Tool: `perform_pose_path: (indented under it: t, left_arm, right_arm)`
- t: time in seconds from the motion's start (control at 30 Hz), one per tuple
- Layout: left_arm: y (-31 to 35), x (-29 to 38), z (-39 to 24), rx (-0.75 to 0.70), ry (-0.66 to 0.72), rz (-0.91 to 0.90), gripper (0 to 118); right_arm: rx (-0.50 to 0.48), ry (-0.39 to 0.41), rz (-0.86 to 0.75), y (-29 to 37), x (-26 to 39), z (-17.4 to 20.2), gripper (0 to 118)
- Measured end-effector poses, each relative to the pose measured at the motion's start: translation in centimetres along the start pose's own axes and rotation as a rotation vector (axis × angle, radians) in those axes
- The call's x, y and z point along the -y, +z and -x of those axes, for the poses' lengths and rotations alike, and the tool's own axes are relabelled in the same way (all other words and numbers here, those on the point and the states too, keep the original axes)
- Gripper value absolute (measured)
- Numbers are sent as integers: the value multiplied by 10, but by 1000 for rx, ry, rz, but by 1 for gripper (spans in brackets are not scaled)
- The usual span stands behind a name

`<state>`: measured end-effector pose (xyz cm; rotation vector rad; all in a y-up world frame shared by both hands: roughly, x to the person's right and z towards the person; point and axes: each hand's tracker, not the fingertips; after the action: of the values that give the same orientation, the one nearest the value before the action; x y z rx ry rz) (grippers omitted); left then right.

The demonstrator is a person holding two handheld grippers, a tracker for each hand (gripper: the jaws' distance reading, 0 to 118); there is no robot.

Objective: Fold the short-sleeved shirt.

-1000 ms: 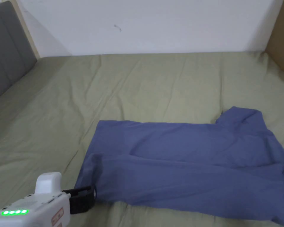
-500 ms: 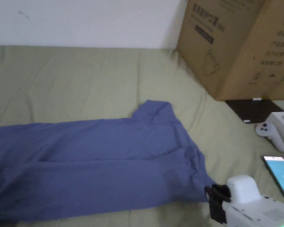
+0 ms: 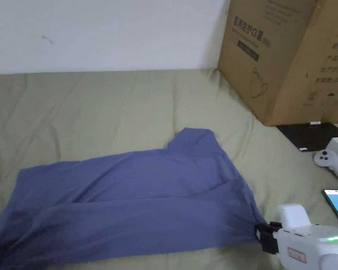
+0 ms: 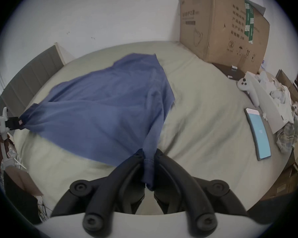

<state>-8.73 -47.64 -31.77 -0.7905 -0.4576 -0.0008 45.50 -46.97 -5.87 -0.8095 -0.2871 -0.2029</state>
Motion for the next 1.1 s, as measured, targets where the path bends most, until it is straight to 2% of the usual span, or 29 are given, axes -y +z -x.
perform_pose_path:
  t: [0.07,0.2,0.33,0.4,0.5,0.53,0.57,0.6,0.63,0.67,0.73,0.8,0.87,0.9,0.93,0.97,1.0,1.03,1.07,1.1]
  left_arm:
    - [15,3,6,2,-51,-24,3]
    - [59,12,11,8,-65,-1,3]
    - [84,43,18,14,-73,136,3]
    - [88,60,21,16,-74,192,3]
    - [85,80,28,26,-46,251,5]
    - [83,85,29,32,-36,270,12]
    - [83,88,29,23,-33,270,34]
    - [90,84,19,-3,-30,249,84]
    - [95,82,16,-50,-37,218,113]
    - [98,78,15,-78,-52,188,117]
    - [114,67,8,-97,-69,79,118]
    - [124,52,4,-85,-63,-34,113]
    - [127,40,2,-103,-68,-140,113]
    - [127,34,1,-101,-66,-176,107]
    - [125,26,0,-104,-60,-219,92]
    - [121,19,-2,-106,-55,-255,63]
    - [113,9,-2,-120,-57,-268,14]
    - [103,0,-3,-140,-66,-254,0]
    - [96,-8,-1,-150,-62,-256,0]
    - [85,-17,2,-92,-35,-245,0]
  right_arm:
    - [-17,12,-9,24,0,4,7]
    - [-30,10,14,65,12,-4,7]
    - [-53,64,140,99,39,8,7]
    - [-30,109,219,101,53,14,7]
    - [-21,110,228,102,47,24,7]
    - [-5,110,248,101,42,28,11]
    - [0,93,286,99,39,31,27]
    - [17,80,295,98,37,33,65]
    - [44,73,276,87,38,18,97]
    - [77,96,219,88,35,18,104]
    - [121,108,82,100,24,22,111]
    - [114,86,-104,108,20,20,112]
    - [156,54,-251,111,8,20,111]
    - [177,41,-311,112,7,27,109]
    - [174,33,-356,112,1,29,105]
    - [156,17,-394,111,-5,30,92]
    - [149,-3,-433,109,-12,31,51]
    - [165,-13,-447,104,-17,37,15]
    - [186,-13,-442,99,-23,41,3]
    - [180,-10,-442,94,-28,43,3]
